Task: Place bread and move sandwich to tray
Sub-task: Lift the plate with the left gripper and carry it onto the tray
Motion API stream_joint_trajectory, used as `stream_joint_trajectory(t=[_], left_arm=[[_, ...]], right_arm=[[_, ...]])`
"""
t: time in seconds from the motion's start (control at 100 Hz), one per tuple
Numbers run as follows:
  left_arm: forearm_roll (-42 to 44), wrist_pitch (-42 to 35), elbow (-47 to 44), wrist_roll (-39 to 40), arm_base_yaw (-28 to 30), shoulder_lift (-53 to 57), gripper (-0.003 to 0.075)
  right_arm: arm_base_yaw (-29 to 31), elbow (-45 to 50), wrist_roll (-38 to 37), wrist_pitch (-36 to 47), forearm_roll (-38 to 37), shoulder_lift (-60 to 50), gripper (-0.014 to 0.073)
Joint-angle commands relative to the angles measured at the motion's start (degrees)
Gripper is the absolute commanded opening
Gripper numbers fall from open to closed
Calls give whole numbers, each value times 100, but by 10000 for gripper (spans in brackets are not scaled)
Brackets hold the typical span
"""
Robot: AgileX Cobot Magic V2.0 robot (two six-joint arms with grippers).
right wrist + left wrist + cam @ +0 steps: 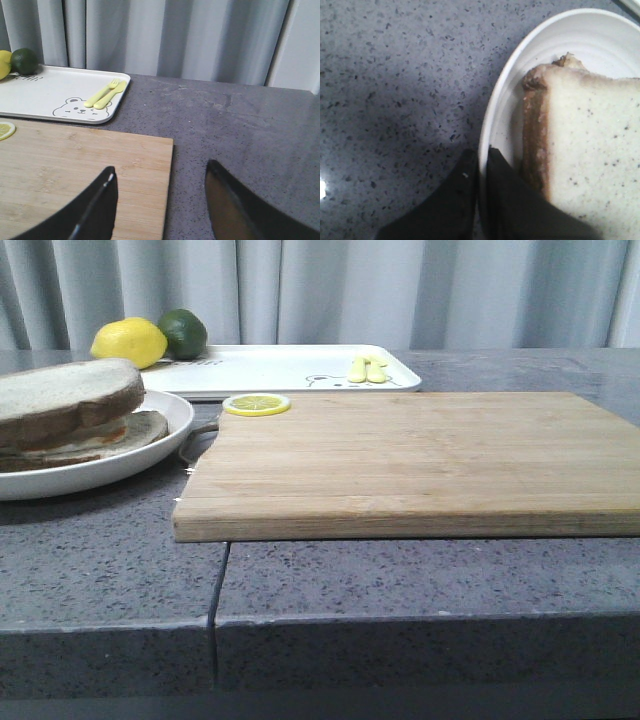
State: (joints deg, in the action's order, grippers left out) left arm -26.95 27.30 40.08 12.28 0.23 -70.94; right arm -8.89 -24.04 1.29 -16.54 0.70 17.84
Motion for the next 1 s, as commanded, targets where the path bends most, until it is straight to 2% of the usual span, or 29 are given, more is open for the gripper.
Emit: stream_joint_trajectory(t=[0.0,0.2,0.47,0.63,0.86,0.99], left_arm=[[-421,-192,141,-32,-15,367,-19],[-714,-35,482,-32,-15,693,-19],[-955,99,1476,-54,-15,507,-19],[-979,322,2184,-163,-15,-123,-19],[-1638,632,3197,-864,-15,-1276,-19],[-1781,875,3935,-997,-15,-1953,-19]], right_arm=[[31,-148,28,499,-35,40,408],[31,-148,28,499,-35,40,408],[31,-148,28,499,-35,40,408],[31,-148,28,499,-35,40,408],[31,-148,28,499,-35,40,408],[31,-148,28,499,-35,40,408]])
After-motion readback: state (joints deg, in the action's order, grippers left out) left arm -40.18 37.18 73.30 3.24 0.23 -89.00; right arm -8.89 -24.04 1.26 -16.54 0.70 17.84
